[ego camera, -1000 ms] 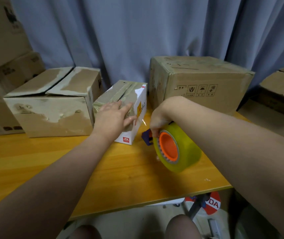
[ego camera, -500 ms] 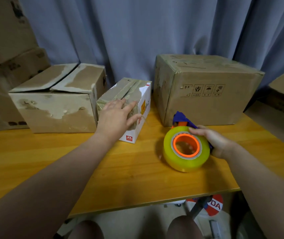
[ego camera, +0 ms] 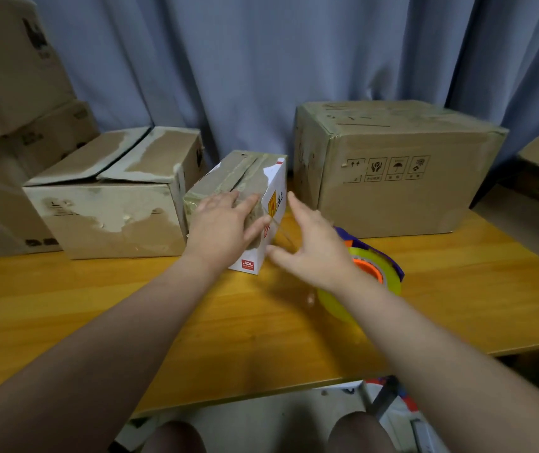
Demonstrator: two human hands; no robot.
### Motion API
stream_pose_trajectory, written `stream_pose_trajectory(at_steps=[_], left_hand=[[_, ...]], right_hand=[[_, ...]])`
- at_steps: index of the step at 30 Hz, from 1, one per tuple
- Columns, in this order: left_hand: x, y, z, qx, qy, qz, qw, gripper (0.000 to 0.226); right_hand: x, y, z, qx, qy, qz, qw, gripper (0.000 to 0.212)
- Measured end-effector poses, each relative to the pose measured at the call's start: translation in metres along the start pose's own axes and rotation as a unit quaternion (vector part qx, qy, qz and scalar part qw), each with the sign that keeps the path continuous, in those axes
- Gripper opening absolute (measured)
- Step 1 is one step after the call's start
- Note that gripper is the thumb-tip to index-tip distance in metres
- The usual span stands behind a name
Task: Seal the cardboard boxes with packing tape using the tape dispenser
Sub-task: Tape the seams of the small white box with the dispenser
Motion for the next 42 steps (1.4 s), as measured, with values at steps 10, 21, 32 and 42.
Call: stream_pose_trajectory(at_steps=[10, 21, 32, 42], left_hand=[[0.010, 0.001, -0.001, -0.036, -0.037, 0.033, 0.998, 0.071], [0.010, -0.051, -0.015, -0.003, -0.019, -0.034, 0.999, 0.052], [0.008, -0.033, -0.035, 0.019, 0.128, -0.038, 0.991, 0.042], [0.004, -0.033, -0.036, 0.025, 0.142, -0.037, 0.989, 0.041]], right_hand=[[-0.027, 0.002, 0.018, -0.030, 0.057, -0.230, 0.971, 0.045], [-0.029, 0.020, 0.014, -0.038, 0.054, -0.250, 0.966, 0.048], [-0.057, 0.032, 0.002, -0.054, 0.173, 0.032, 0.983, 0.034], [-0.070, 0.021, -0.006, -0.052, 0.185, 0.125, 0.973, 0.039]])
Point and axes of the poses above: each hand's wrist, its own z-axis towards the middle knuckle, its own x-axis out of the back of the hand, y = z × x, the point moved 6 cm from there along z, towards the middle knuckle, and after that the axes turned 1 degree about -y, right-handed, at the moved point
